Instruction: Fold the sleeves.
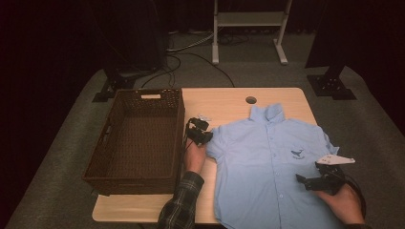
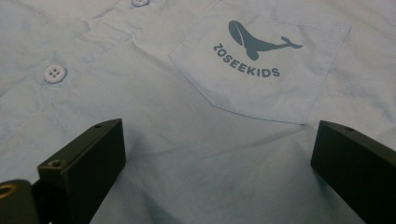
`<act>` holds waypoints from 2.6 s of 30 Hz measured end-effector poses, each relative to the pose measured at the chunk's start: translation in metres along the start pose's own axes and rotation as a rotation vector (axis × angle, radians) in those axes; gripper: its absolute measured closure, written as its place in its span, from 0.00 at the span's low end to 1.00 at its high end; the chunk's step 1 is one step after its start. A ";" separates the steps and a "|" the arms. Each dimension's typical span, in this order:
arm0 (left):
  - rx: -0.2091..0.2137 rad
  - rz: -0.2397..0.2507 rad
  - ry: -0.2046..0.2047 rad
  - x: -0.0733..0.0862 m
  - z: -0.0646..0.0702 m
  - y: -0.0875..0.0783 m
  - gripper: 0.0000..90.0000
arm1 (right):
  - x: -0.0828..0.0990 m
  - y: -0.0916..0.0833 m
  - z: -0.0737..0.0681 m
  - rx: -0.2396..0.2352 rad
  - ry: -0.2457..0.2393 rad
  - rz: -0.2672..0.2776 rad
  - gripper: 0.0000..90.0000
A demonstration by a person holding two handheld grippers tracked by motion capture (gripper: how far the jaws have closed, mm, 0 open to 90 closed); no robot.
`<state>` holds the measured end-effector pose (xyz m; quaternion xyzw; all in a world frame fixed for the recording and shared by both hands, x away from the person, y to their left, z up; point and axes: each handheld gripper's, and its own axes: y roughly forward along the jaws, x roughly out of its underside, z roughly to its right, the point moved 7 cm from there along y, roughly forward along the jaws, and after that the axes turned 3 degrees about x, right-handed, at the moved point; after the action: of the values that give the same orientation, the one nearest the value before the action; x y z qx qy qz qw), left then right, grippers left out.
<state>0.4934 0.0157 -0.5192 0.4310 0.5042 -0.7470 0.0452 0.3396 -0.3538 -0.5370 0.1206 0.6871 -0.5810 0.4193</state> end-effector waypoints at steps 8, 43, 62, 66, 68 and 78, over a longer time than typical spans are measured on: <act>0.046 0.041 -0.038 -0.007 0.004 -0.006 0.98 | 0.000 0.000 0.000 0.003 0.002 0.000 0.02; 0.088 0.105 -0.039 -0.033 0.022 -0.030 0.98 | -0.026 0.025 -0.039 -0.037 -0.034 0.001 0.02; 0.209 0.118 -0.033 -0.038 0.049 -0.011 0.87 | -0.026 0.024 -0.039 -0.041 -0.037 0.001 0.02; 0.227 0.116 -0.029 -0.037 0.053 -0.008 0.86 | -0.026 0.024 -0.039 -0.042 -0.037 0.001 0.02; 0.235 0.119 -0.025 -0.038 0.056 -0.008 0.83 | -0.026 0.024 -0.039 -0.042 -0.038 0.001 0.02; 0.258 0.124 0.010 -0.042 0.066 -0.013 0.71 | -0.025 0.024 -0.039 -0.043 -0.039 0.001 0.02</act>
<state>0.4738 -0.0458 -0.4727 0.4673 0.3764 -0.7993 0.0330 0.3544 -0.3036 -0.5368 0.1005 0.6911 -0.5681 0.4354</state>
